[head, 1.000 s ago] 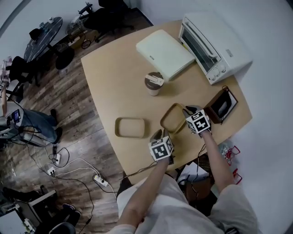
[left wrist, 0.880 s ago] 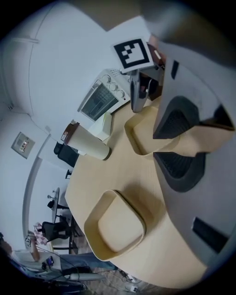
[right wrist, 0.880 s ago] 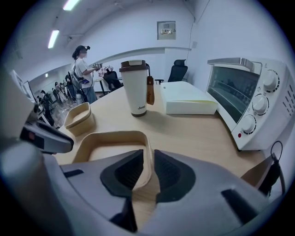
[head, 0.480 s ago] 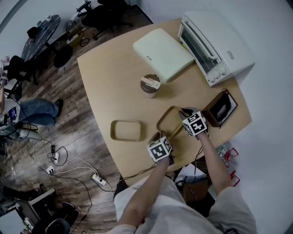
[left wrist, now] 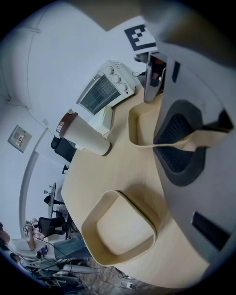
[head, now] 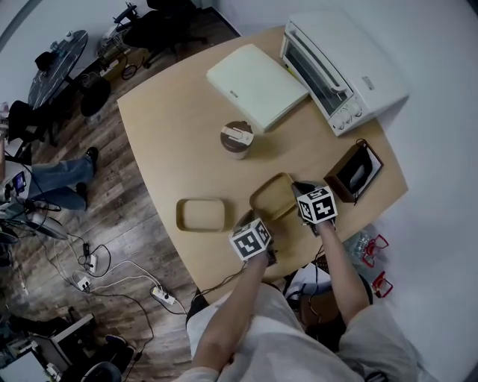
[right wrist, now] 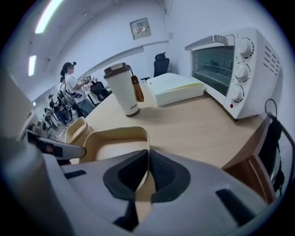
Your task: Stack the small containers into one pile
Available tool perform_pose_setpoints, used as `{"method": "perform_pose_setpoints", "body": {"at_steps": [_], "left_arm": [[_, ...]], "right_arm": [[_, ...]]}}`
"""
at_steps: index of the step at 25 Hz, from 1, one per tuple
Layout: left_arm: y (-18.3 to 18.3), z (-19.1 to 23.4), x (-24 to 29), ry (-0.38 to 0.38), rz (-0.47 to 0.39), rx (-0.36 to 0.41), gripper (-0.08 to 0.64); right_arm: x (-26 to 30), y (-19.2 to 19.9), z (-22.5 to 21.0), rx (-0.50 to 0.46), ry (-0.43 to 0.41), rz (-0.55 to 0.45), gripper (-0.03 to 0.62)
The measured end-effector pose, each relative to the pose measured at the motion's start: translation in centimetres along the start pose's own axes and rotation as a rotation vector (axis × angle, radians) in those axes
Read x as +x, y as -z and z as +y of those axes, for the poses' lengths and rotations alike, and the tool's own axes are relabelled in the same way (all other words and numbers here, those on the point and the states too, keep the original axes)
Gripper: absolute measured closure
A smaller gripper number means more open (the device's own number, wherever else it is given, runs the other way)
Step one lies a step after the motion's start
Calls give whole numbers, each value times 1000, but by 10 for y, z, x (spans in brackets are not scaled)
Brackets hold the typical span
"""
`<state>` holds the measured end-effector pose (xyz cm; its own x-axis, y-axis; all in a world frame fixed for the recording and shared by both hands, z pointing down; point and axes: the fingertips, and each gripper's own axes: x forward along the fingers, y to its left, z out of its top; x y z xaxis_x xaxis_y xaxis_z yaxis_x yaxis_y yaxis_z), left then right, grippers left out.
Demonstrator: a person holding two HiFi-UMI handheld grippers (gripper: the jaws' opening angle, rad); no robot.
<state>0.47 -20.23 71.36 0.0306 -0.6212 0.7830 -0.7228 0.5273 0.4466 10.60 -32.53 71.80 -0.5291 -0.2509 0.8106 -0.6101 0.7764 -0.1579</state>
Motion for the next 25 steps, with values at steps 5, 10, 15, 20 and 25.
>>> {"method": "perform_pose_setpoints", "body": {"at_steps": [5, 10, 15, 20, 25], "left_arm": [[-12, 1, -14, 10, -7, 46, 545], [-14, 1, -23, 77, 0, 50, 546], [-30, 6, -54, 99, -14, 129, 546], [-42, 18, -79, 142, -5, 194, 545], [-69, 45, -105, 148, -24, 280, 545]], "right_arm": [[-25, 6, 10, 107, 30, -50, 572], [-50, 15, 27, 200, 71, -104, 572], [-74, 18, 52, 271, 134, -171, 572], [-87, 16, 84, 348, 185, -230, 572], [-82, 9, 128, 378, 184, -252, 574]]}}
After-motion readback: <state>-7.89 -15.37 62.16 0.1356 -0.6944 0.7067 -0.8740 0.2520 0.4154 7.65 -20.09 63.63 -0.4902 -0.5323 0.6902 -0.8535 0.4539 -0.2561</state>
